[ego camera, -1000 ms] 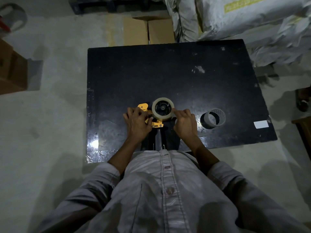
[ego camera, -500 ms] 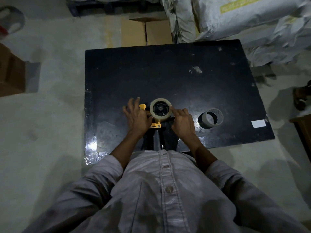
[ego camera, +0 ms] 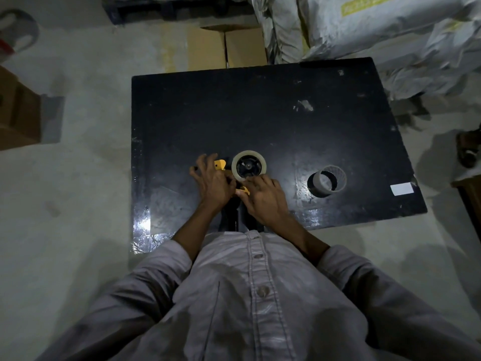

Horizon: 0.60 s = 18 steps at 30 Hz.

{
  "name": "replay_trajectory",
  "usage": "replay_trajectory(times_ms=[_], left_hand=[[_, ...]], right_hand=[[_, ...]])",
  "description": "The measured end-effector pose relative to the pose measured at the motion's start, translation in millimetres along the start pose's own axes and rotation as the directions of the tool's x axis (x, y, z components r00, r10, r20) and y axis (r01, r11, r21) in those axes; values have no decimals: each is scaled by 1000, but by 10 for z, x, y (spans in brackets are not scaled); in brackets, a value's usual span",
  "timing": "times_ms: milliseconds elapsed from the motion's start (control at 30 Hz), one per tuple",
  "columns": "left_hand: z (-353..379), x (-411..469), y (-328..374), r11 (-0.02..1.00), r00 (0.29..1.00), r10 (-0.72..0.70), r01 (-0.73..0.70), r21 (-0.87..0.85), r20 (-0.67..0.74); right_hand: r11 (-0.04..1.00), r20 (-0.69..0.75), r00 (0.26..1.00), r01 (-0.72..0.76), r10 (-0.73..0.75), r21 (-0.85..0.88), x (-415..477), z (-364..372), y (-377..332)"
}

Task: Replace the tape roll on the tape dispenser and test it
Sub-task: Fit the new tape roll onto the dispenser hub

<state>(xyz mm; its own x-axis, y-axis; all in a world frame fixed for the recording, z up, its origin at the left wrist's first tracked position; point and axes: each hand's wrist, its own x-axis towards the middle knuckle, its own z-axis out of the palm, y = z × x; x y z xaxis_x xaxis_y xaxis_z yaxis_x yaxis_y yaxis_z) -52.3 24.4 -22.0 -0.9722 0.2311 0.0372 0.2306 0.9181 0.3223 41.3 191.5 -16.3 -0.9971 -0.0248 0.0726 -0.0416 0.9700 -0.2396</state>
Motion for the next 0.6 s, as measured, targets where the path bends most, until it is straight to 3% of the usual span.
replay_trajectory(times_ms=[200,333,600], left_hand=[[-25,14,-24,1000,1000,-18,18,-1,-25],[-69,58,-71,998,998,-48,46,52,44],[-258,235,-160,978,975,153,-173,118,164]], right_hand=[[997,40,999,16,-13,-79,-14,20,23],[995,14,1000,16,-15,-100,5,6,37],[992,37,999,8,-3,-128,75,-47,39]])
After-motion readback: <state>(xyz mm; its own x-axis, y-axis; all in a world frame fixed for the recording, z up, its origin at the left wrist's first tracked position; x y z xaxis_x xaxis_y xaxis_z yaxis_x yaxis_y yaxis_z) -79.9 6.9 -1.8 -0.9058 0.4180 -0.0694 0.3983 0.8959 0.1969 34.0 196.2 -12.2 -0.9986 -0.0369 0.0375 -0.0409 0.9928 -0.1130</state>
